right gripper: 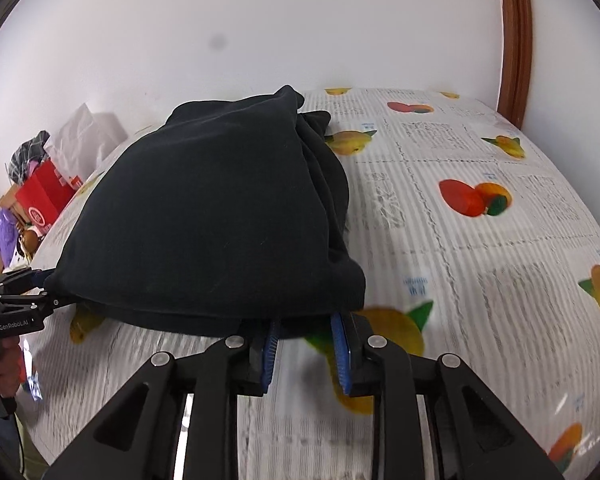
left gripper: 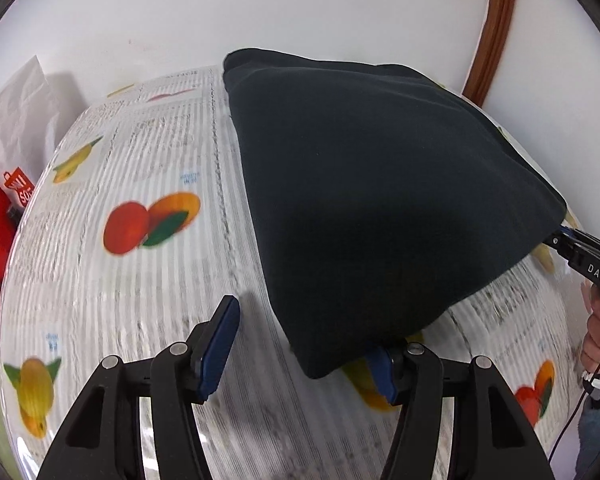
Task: Fold small clothes
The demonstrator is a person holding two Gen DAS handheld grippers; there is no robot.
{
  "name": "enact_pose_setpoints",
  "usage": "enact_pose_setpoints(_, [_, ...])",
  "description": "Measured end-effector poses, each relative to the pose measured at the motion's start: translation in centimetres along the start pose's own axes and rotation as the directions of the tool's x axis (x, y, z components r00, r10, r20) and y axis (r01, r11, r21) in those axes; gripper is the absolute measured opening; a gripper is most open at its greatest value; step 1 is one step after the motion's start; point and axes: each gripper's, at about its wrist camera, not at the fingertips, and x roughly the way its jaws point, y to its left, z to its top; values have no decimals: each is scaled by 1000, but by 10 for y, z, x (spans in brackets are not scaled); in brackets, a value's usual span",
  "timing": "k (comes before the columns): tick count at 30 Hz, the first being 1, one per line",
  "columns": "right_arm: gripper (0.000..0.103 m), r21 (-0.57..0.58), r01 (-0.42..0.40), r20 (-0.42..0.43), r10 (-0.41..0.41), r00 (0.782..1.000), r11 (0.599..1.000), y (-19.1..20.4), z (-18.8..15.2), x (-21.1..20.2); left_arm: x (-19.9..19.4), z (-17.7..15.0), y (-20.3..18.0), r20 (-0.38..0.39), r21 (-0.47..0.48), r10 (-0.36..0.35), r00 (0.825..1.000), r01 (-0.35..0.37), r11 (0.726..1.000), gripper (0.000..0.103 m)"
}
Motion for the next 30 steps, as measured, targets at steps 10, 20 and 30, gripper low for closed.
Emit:
enact_pose_setpoints(10, [25, 55, 45, -16, -44, 999, 997, 1, 22, 12, 7, 18, 3, -11, -45, 11, 1000, -12, 999, 57])
enact_pose_setpoints(20, [28, 50, 103, 28, -105, 994, 993, 3, 10, -42, -44, -2, -3, 53, -60, 7, 999, -4, 998, 57])
enact_pose_setpoints(30, [45, 111, 135, 84, -145, 986, 985, 17, 20, -117, -130, -3, -30, 200, -53, 49, 979, -40, 998, 74])
